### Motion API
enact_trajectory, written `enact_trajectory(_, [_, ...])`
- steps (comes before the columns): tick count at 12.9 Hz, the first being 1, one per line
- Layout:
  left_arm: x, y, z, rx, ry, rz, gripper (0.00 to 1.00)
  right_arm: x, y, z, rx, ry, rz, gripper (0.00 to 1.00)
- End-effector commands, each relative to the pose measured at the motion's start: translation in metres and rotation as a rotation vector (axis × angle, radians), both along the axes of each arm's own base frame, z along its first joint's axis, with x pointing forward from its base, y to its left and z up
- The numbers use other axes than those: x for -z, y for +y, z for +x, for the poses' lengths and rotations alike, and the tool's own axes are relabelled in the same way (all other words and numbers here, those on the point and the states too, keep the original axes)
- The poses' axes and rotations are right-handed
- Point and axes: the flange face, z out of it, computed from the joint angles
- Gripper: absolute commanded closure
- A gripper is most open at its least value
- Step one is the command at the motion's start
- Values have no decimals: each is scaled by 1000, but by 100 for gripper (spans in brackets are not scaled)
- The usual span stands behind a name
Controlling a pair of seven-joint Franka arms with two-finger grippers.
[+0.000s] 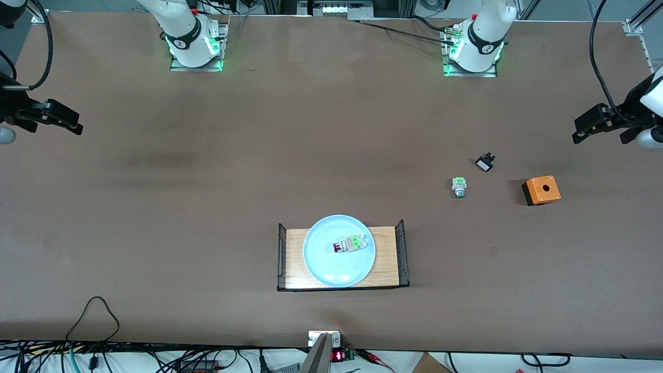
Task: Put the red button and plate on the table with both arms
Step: 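Reach the left gripper toward the plate on the wooden tray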
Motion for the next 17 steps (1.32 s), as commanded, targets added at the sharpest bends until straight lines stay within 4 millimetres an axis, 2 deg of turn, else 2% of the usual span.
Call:
enact_trajectory(1, [-4,3,1,-6,-2,29,0,-7,2,-2,4,-6,18,0])
enact_trajectory(2, [-6,-2,3,-32,-3,27,0,-8,2,-2,4,-8,18,0])
enact_trajectory(5, [0,1,1,-51,12,20,0,-8,2,-2,4,-8,18,0])
enact_trajectory(7, [18,-6,-3,-75,115,21,0,-7,2,-2,4,-6,18,0])
enact_trajectory(8, [26,-10,2,-92,137,22,0,-7,1,-2,6,-6,18,0])
enact_trajectory(12, [44,-54,27,-365,171,-73,0,-5,2,-1,7,-3,18,0])
enact_trajectory(17, [79,-147,78,-881,206,-57,0,-5,2,-1,7,-3,17,0])
